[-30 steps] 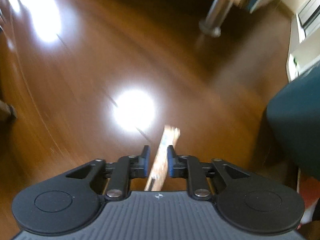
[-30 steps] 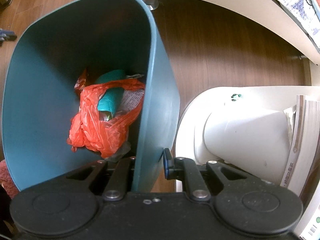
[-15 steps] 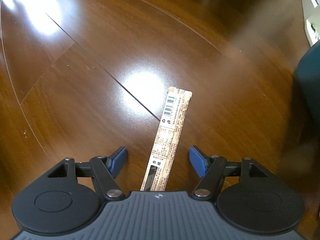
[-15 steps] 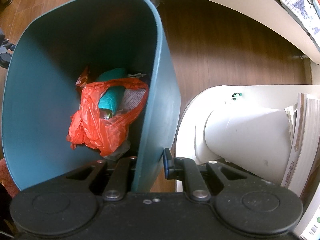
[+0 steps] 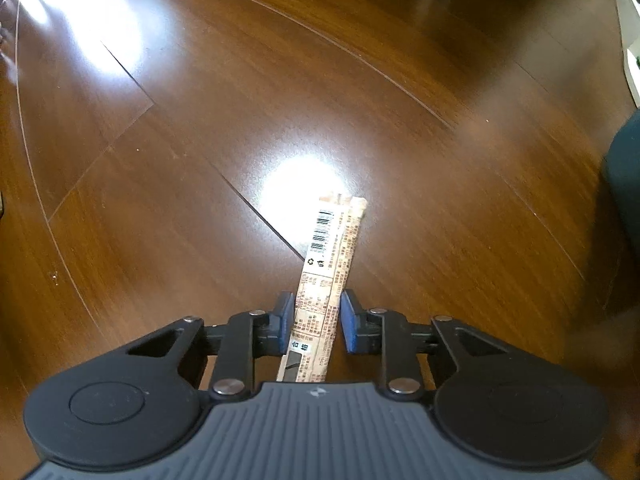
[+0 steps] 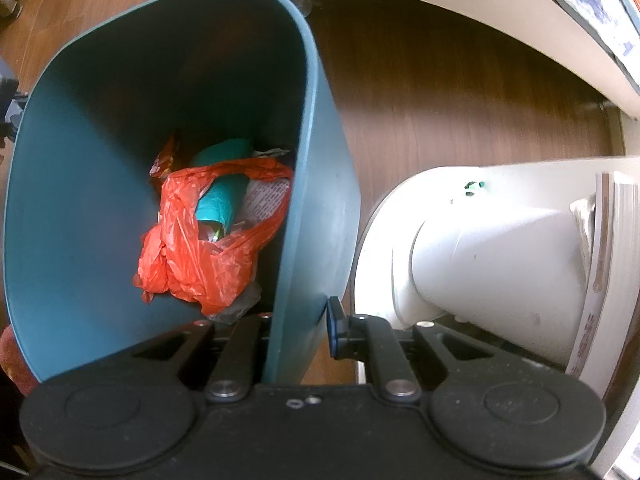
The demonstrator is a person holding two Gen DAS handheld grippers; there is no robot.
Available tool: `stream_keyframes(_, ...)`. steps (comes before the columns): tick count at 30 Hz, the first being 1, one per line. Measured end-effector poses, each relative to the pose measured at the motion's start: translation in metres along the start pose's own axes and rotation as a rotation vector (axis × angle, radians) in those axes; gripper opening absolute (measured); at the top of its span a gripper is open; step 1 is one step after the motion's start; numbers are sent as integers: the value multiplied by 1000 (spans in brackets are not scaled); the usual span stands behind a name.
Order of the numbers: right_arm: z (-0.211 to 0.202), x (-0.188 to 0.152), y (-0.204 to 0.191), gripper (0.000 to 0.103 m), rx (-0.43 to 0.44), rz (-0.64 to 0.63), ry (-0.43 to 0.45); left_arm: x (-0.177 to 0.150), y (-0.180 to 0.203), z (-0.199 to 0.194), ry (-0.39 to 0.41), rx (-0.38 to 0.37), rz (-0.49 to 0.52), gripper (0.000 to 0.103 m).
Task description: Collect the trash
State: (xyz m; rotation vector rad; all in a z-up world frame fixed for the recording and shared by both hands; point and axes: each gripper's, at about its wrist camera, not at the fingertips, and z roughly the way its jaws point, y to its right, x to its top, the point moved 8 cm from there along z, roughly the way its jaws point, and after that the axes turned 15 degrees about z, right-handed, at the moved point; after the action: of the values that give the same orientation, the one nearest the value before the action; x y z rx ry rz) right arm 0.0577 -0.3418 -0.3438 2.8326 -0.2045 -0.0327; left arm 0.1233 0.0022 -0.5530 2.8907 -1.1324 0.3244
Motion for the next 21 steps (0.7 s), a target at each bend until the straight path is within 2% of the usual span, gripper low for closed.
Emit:
stream_keyframes(3,3,-3,9,12,25,82,-20,2,-3,5,-18,44,-25,22)
stream_keyframes(6,4,-6,11,12,34,123,-29,2,-11,4,-28,52,-59,22)
stream_keyframes(11,12,-16,1,12,29,112,-65,4,-23,-14,-14,58,-103,22)
stream_keyframes(15,11,-19,-9,12,94,147,-80,16,-27,-56,46,30,-116,22)
stream_keyframes(19,8,-16,-36,12,158,139,-77,30,-28,-115,134,15,-96,22)
stream_keyframes(21,4,-11,-48,11,177,126,-61,38,-31,-154,183,35,-77,22)
